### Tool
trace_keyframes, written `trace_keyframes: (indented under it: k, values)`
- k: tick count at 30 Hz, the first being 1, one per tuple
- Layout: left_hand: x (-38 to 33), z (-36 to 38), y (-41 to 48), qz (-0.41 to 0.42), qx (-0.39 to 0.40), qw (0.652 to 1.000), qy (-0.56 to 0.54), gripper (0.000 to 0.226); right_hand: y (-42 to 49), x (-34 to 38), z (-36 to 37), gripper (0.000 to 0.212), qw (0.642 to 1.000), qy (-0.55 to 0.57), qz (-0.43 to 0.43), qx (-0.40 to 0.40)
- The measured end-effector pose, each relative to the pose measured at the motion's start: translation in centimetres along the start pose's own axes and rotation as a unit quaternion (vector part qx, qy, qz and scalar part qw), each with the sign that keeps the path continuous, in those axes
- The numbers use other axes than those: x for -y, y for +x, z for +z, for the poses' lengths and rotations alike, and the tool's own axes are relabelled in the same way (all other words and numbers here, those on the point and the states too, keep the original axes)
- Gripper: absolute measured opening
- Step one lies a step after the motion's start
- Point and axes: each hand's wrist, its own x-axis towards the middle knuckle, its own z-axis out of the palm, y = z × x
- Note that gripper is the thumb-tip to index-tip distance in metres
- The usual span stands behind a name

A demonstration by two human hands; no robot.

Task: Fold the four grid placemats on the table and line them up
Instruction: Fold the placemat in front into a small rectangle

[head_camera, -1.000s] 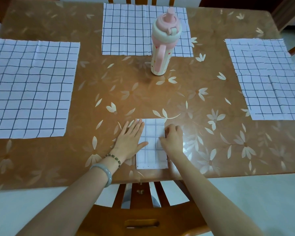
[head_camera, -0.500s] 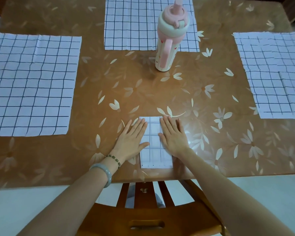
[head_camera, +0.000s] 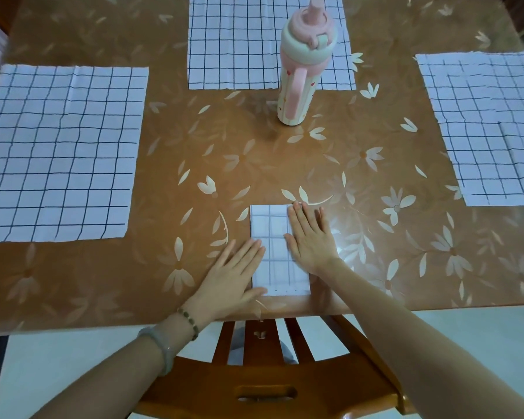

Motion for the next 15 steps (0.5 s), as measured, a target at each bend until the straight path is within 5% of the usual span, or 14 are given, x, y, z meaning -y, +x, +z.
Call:
trace_keyframes:
  k: [7, 15]
  values:
    - [3.3, -1.7, 6.5, -0.085, 0.02, 0.996, 0.031, 0.09, -0.1, 0.2, -0.2, 0.062, 1.0, -0.008, -0.002, 0.004]
    - [2.3, 0.0, 3.3, -0.002, 0.056, 0.996, 0.075, 0.094, -0.2, 0.2, -0.4, 0.062, 1.0, -0.008, -0.003, 0.016]
